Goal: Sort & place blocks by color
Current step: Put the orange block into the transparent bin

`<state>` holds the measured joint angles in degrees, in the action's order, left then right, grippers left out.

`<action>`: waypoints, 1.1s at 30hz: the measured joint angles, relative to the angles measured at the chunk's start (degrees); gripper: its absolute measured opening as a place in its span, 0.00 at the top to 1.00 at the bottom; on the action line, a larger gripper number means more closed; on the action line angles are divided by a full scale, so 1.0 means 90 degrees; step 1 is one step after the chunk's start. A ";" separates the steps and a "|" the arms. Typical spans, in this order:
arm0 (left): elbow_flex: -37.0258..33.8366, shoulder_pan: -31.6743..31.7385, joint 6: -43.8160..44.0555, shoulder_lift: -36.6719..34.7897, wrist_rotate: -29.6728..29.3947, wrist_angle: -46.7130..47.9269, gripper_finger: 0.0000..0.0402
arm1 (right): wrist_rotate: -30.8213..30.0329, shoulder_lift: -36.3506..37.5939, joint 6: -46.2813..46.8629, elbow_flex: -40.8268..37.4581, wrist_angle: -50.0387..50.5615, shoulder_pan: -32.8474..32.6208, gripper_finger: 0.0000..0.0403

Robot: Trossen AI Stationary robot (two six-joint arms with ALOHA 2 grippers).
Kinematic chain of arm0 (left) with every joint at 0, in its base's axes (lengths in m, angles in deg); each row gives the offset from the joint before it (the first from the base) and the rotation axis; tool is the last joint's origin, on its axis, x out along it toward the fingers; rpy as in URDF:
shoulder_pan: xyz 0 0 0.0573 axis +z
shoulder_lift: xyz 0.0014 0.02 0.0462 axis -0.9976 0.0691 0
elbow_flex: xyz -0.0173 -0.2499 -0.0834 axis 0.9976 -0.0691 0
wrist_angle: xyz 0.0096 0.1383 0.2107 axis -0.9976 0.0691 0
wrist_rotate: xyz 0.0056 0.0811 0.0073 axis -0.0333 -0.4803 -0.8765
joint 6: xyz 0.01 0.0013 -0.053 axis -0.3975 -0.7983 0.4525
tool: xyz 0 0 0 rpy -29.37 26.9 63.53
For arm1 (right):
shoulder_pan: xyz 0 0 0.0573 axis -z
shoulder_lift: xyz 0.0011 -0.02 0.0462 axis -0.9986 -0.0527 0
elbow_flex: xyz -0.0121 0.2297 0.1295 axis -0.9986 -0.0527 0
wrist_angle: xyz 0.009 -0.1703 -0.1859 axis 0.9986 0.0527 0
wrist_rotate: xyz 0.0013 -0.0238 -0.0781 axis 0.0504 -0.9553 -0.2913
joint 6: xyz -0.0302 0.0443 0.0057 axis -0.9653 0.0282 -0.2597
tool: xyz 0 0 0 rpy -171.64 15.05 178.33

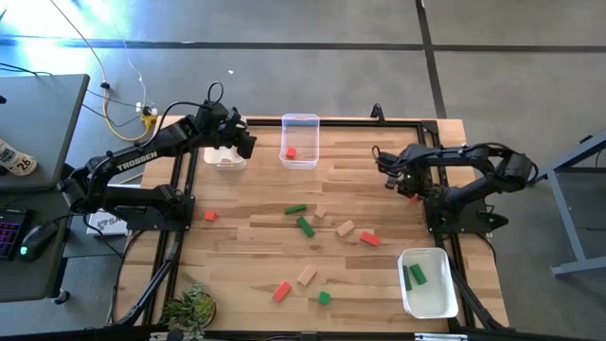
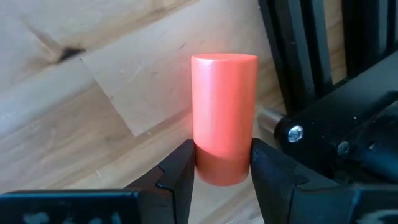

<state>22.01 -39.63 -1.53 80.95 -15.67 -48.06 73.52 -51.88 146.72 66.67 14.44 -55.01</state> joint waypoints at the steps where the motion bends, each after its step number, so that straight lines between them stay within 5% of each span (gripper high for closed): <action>1: 0.0000 0.0000 0.0005 0.0002 0.0000 0.0000 0.59 | 0.0033 0.0000 -0.0091 0.0000 0.0000 0.0067 0.69; 19: 0.0000 0.0000 0.0012 0.0002 0.0000 0.0005 0.59 | 0.0263 -0.0220 -0.1533 0.0001 -0.0103 0.1073 0.70; 33: 0.0000 0.0002 0.0015 0.0002 0.0000 0.0002 0.59 | 0.0352 -0.0566 -0.2189 0.0134 -0.0002 0.1117 0.76</action>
<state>22.01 -39.60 -1.40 80.97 -15.67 -48.04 76.69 -56.97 127.02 67.88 14.42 -44.96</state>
